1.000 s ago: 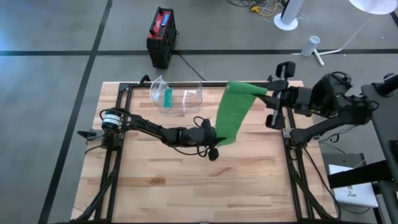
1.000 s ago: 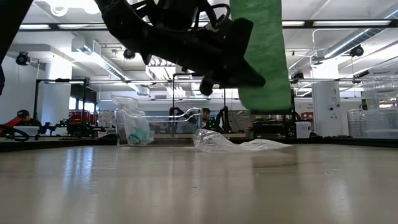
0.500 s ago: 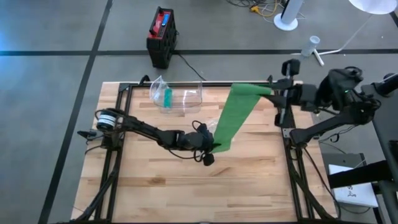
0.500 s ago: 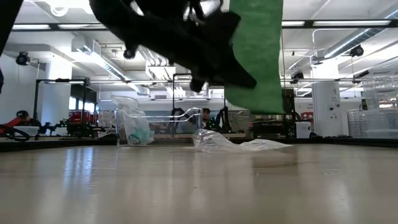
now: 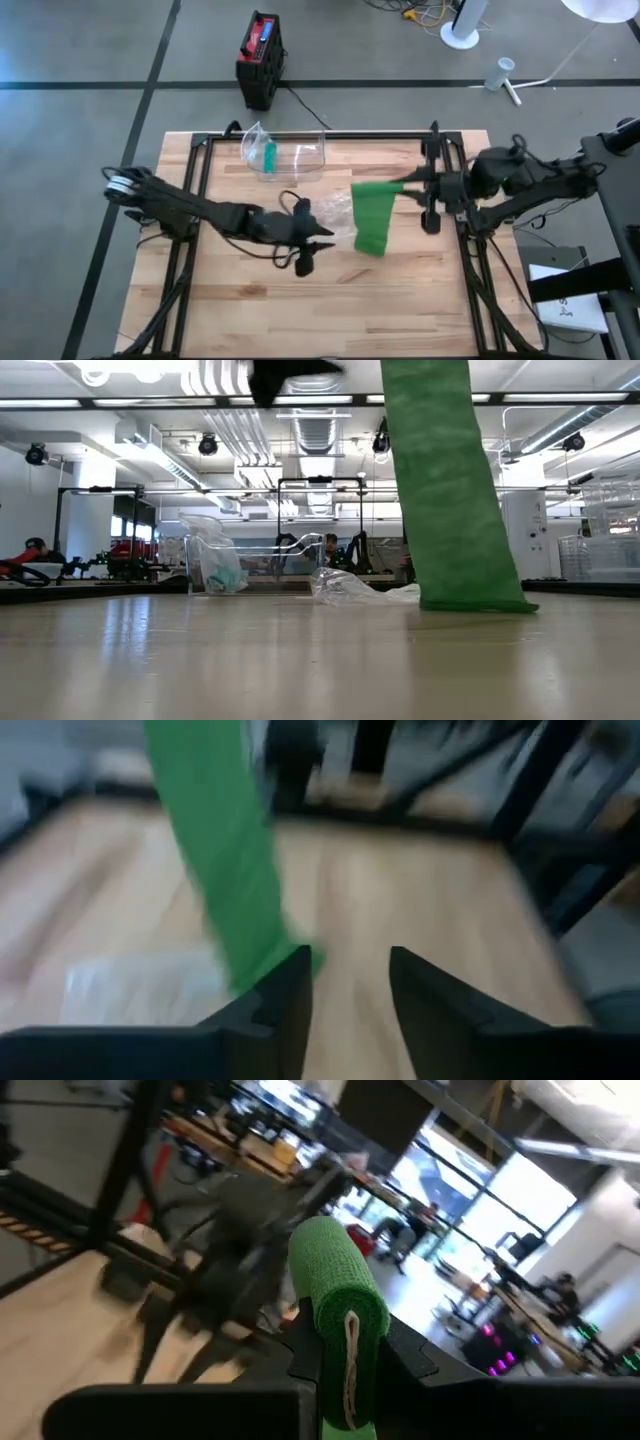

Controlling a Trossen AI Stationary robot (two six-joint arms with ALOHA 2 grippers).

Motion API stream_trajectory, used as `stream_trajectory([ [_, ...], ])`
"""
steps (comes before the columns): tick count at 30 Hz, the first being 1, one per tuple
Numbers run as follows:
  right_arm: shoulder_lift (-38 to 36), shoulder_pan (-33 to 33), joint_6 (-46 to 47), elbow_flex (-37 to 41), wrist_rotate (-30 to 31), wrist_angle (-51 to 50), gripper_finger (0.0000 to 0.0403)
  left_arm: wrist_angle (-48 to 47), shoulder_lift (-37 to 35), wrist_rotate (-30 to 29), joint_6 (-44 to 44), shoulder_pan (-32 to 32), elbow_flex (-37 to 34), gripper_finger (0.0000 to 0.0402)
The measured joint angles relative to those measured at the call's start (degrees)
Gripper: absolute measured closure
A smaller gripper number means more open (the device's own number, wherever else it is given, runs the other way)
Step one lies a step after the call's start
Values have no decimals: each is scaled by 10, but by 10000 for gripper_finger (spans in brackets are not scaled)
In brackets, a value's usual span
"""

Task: Roll bandage
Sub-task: Roll the green bandage

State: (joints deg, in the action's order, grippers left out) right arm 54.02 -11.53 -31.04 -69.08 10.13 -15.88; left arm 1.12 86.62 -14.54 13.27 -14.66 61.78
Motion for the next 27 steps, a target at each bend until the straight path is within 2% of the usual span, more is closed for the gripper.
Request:
stream_trajectory([
  [6, -9, -50, -35, 84, -1, 119, 366, 37, -96, -14, -48, -12, 6, 219],
  [12, 19, -55, -51, 100, 4, 170, 366, 11, -143, -14, -102, -9, 64, 160],
  [20, 69, -48, -17, 41, 40, 127, 366, -23, -83, -14, -226, -6, 176, 97],
  [27, 86, -47, 13, 10, 40, 117, 366, -31, -18, -20, -266, 4, 246, 90],
])
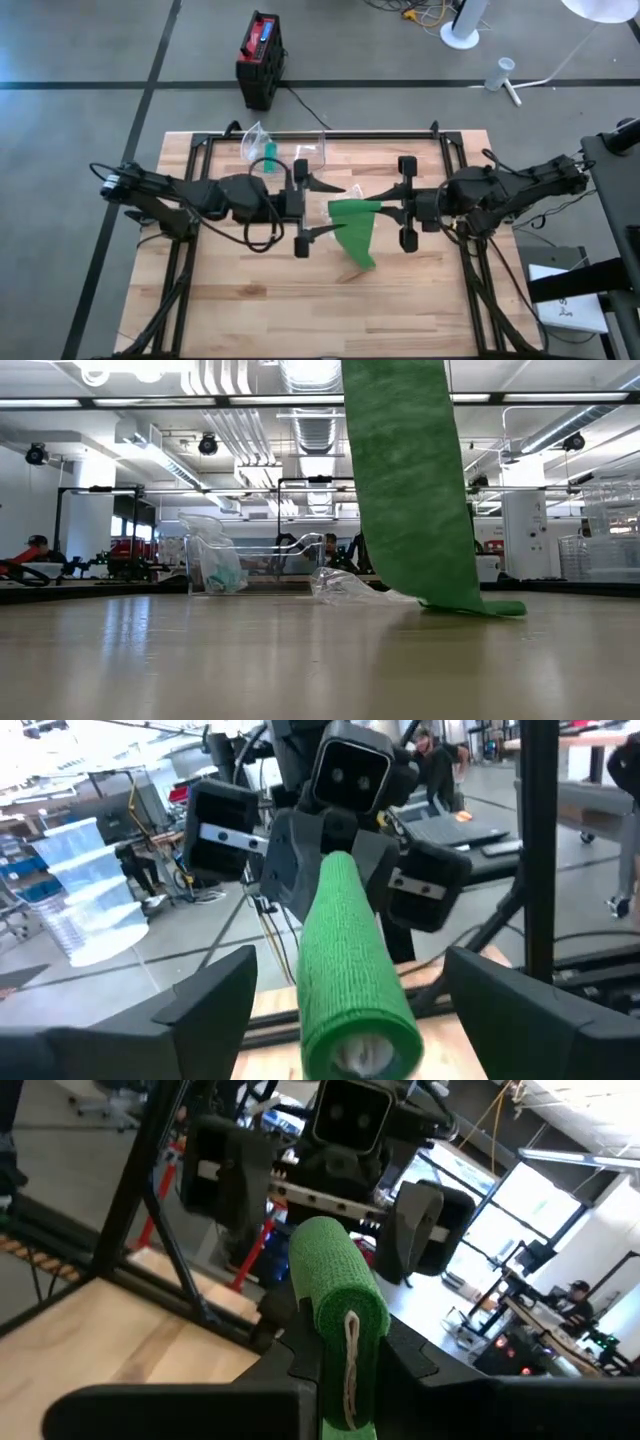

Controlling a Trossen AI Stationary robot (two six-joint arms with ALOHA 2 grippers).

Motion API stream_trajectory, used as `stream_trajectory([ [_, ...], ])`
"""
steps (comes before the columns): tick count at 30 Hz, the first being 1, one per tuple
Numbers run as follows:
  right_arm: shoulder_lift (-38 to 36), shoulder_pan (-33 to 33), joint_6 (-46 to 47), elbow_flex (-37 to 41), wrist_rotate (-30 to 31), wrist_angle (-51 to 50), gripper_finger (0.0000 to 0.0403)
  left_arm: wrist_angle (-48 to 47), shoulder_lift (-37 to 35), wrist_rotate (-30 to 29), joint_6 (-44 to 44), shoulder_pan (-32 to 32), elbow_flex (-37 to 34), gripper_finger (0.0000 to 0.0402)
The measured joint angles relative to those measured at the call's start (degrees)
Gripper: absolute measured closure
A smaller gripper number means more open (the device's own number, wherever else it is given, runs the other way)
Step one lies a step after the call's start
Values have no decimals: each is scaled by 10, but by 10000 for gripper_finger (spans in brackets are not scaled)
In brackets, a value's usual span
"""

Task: Roll bandage
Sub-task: Roll the green bandage

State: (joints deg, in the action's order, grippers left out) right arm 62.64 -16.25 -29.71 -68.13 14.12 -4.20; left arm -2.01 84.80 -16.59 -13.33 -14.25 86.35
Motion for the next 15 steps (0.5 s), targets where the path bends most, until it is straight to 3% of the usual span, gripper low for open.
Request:
stream_trajectory([
  [6, -14, 0, 13, -11, 2, 3, 367, -30, 10, -7, 0, 21, 44, 147],
  [15, -15, 1, 35, -16, 9, 5, 362, -19, 11, 54, -48, 44, 49, 310],
])
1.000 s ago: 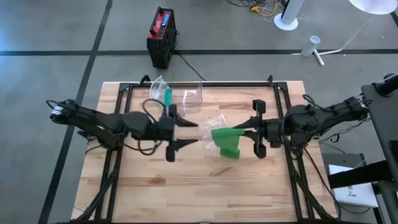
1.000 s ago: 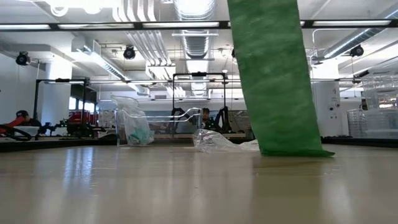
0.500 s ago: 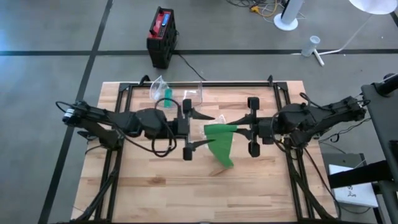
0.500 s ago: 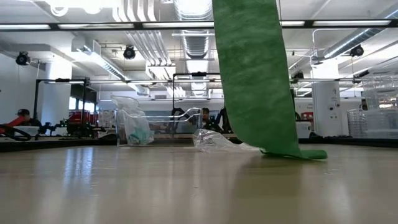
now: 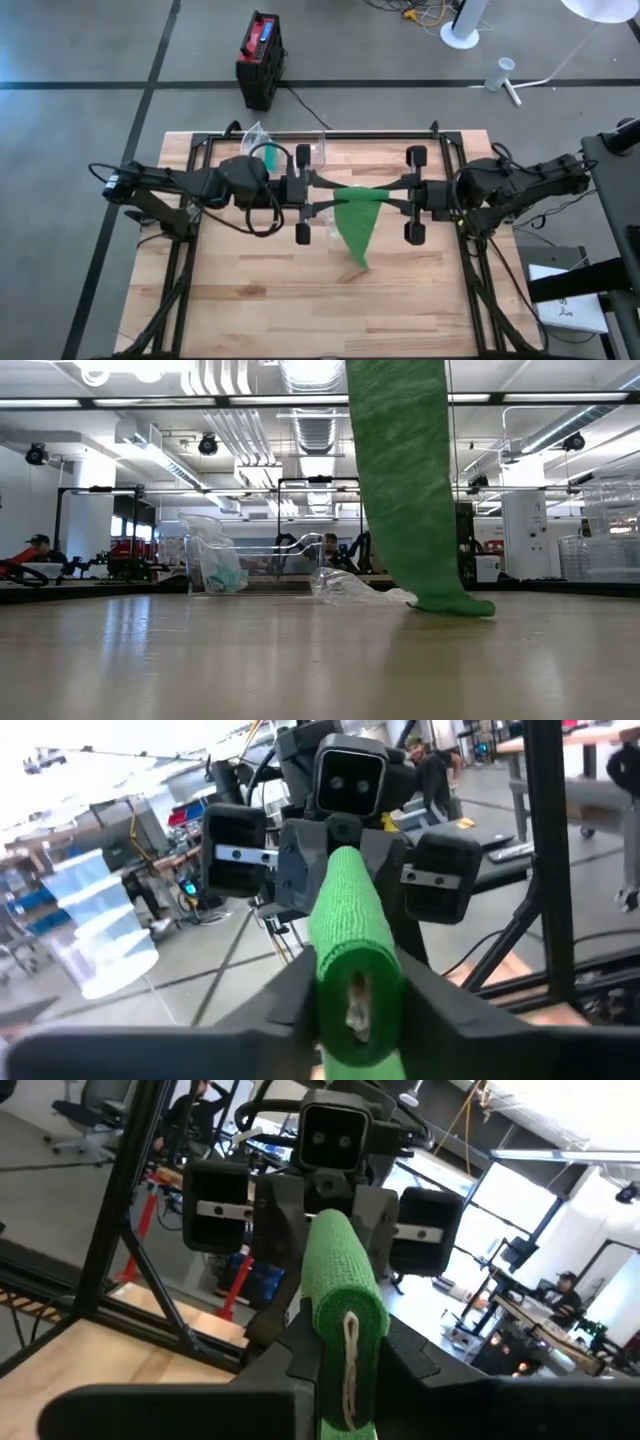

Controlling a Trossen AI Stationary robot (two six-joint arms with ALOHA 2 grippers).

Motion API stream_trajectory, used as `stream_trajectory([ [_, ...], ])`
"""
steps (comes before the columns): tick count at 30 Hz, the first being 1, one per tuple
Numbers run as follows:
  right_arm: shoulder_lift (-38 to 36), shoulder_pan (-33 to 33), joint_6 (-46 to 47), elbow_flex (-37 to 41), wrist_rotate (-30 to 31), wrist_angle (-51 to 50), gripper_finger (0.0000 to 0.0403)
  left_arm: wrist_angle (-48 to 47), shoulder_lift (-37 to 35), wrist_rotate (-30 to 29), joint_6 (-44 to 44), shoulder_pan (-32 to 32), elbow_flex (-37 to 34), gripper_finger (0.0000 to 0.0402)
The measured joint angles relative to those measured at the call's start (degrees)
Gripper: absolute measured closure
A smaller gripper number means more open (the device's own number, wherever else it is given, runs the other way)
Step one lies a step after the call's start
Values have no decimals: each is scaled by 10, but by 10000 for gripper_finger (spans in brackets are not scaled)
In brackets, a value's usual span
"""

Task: Roll bandage
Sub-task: Roll the green bandage

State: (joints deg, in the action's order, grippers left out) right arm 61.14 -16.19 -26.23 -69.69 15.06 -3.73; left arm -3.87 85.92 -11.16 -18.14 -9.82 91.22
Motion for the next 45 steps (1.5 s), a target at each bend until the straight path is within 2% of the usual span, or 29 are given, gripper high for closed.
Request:
stream_trajectory([
  [3, 0, 0, 27, 0, 1, -3, 361, 1, 1, 0, -37, -1, 0, 362],
  [7, -5, 0, 102, 0, 2, -1, 341, 8, 1, -8, -65, 0, 0, 370],
  [14, -29, 5, 264, 0, -1, 2, 231, 25, 2, -33, -156, 2, 0, 370],
  [18, -43, 14, 316, 0, -1, 10, 165, 35, 3, -32, -199, 18, 1, 370],
  [23, -48, 37, 346, -3, 0, 18, 109, 32, 4, 40, -230, 57, 1, 369],
  [27, -44, 61, 353, -18, 15, 2, 97, 28, 5, 91, -269, 79, 1, 369],
  [32, -25, 86, 293, -61, 10, -64, 105, 28, 6, 97, -289, 82, 1, 369],
  [34, -16, 93, 274, -77, -13, -86, 106, 28, 6, 98, -287, 82, 1, 369],
  [38, 7, 99, 281, -103, -98, -84, 107, 31, 6, 98, -280, 82, 1, 369],
  [45, 44, 103, 319, -127, -84, -100, 120, 39, 6, 98, -291, 81, 1, 368],
])
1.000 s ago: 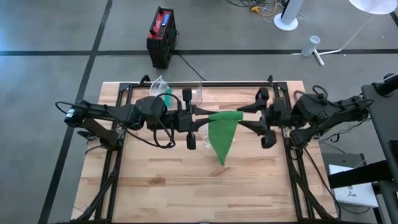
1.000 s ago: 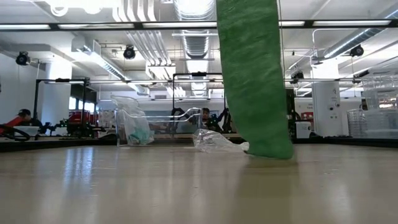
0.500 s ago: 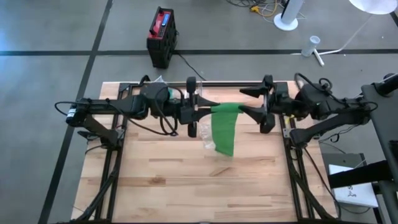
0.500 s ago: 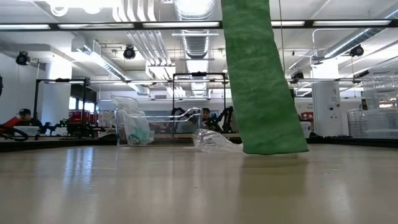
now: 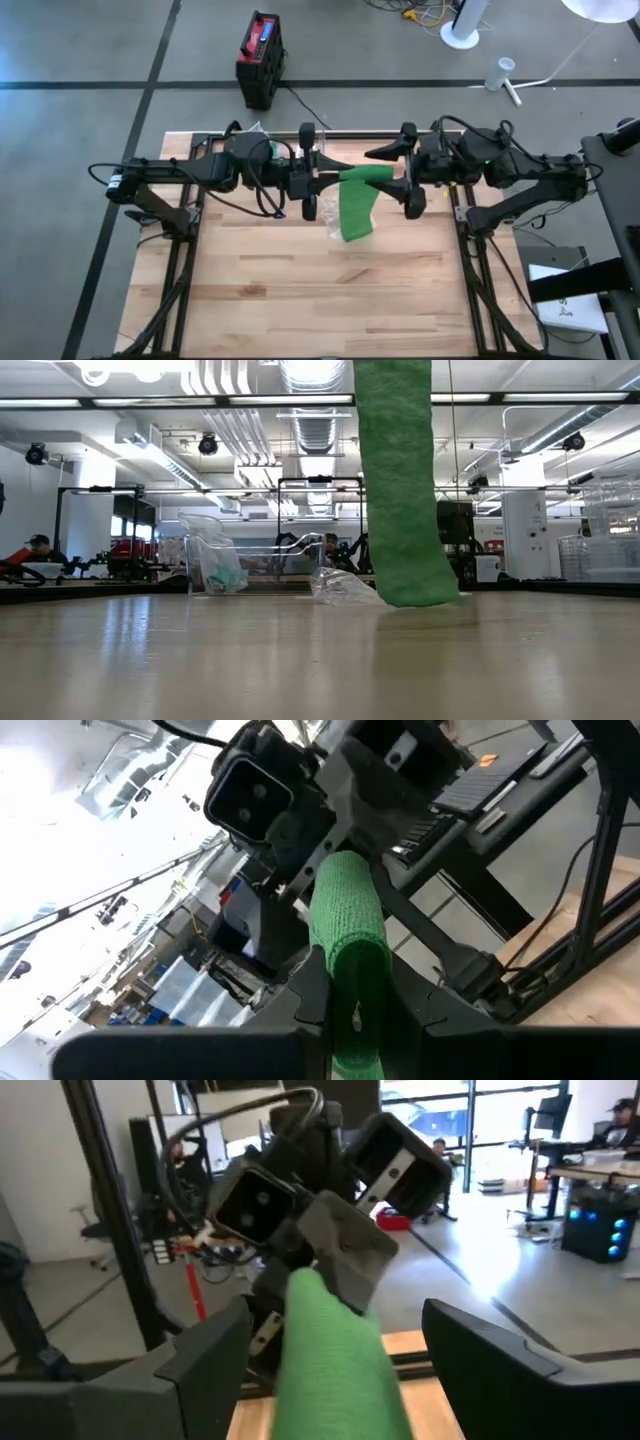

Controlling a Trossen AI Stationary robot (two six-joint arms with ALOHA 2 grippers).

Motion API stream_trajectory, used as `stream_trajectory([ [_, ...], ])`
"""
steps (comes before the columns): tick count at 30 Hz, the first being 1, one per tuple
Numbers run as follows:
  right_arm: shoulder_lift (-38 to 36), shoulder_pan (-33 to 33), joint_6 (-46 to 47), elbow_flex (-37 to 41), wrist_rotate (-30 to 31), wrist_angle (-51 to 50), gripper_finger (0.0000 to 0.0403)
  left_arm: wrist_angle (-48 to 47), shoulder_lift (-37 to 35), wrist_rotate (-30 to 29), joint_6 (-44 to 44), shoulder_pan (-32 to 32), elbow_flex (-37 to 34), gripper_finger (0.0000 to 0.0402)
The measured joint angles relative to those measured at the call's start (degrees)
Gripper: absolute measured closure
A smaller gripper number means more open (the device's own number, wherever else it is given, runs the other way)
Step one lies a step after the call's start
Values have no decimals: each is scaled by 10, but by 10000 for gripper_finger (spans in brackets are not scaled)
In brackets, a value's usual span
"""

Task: Roll bandage
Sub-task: Roll the green bandage

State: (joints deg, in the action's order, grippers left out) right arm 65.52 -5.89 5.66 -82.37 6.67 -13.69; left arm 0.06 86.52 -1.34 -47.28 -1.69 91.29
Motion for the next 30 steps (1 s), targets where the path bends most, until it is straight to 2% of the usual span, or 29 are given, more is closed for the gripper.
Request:
stream_trajectory([
  [8, -2, 0, 42, -2, 40, -15, 156, 10, -3, -2, -18, 0, 0, 368],
  [23, -1, -1, 88, -2, 32, -27, 228, 19, -3, -2, -41, 0, 0, 367],
  [26, -1, -1, 80, -2, 32, -20, 255, 21, -3, -2, -25, -1, 0, 359],
  [30, -1, -1, 60, -2, 34, -12, 314, 28, -3, -11, 29, -1, 0, 326],
])
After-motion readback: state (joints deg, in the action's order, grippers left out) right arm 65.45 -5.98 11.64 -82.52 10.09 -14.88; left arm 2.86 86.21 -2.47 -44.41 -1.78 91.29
